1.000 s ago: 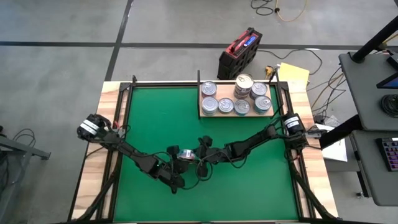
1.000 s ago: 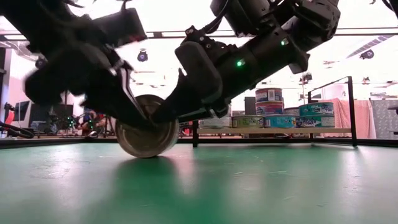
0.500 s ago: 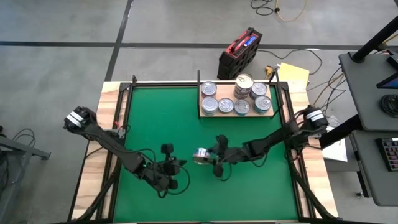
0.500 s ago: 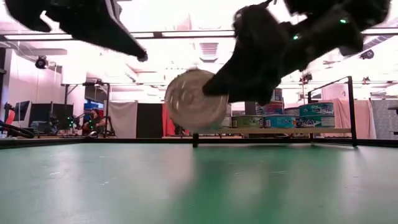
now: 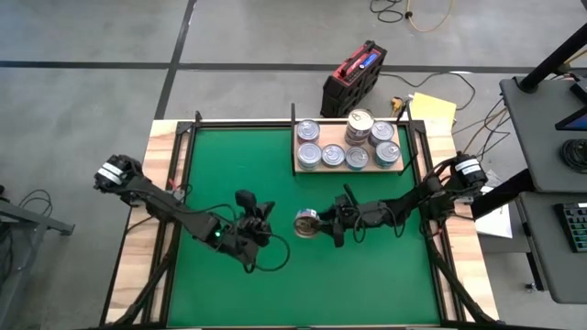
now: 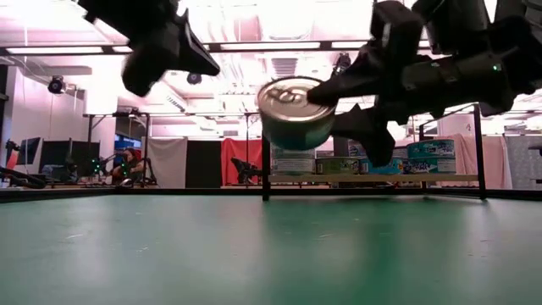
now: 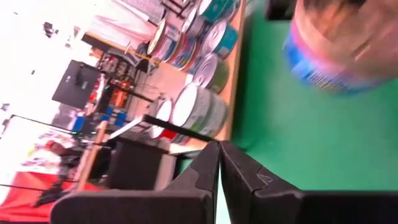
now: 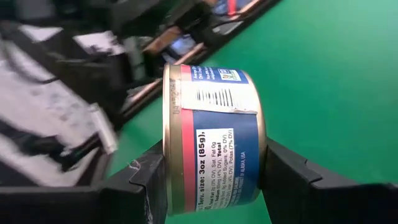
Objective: Stack canned seafood by type on shelf
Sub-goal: Stack the blue/pink tuna can on top of the blue/pink tuna can on the shelf
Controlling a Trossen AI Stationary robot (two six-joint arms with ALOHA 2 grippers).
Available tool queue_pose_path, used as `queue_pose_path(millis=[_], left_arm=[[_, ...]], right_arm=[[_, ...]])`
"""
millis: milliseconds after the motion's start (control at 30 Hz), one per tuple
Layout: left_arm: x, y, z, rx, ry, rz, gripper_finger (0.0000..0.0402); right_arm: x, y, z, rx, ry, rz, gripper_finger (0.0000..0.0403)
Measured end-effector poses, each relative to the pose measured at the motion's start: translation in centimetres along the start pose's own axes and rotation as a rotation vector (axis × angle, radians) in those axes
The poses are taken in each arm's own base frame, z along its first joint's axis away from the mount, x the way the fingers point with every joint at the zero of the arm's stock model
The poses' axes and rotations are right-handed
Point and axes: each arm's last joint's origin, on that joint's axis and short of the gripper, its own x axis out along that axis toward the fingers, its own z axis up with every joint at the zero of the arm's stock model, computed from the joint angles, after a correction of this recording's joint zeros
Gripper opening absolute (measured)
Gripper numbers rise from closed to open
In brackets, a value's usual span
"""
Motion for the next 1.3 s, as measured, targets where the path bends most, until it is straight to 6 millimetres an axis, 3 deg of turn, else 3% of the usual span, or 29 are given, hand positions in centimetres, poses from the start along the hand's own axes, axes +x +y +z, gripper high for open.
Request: queue_pose_path(millis=[167, 367, 633, 800, 1000, 1300], left_arm=[[1.4, 0.7, -0.2, 0.013, 0.036, 0.028, 0.0], [2.0, 1.6, 1.0, -0.32, 0.004, 0.045, 0.0016], [1.5, 1.7, 4.2, -0.565, -0.216, -0.398, 0.0062], [1.7, 1.4, 4.4, -0.718, -0.209, -0.437, 0.0103], [2.0, 0.3, 4.3, -0.88, -0.151, -0.471, 0.0173], [2.7, -3.2, 4.6, -0.926, -0.159, -0.531, 0.0262]], right_arm=[[-0.3, -0.1, -0.1, 0.036, 0.046, 0.096, 0.0185], [-0.7, -0.2, -0.6, 0.042, 0.081, 0.113, 0.0185], [-1.1, 0.0, -1.2, -0.032, 0.096, 0.118, 0.0185], [-1.1, 0.1, -1.3, -0.101, 0.096, 0.127, 0.0185], [-1.5, 1.2, -2.2, -0.186, 0.114, 0.167, 0.0185], [-2.0, 2.3, -3.1, -0.233, 0.104, 0.162, 0.0185]])
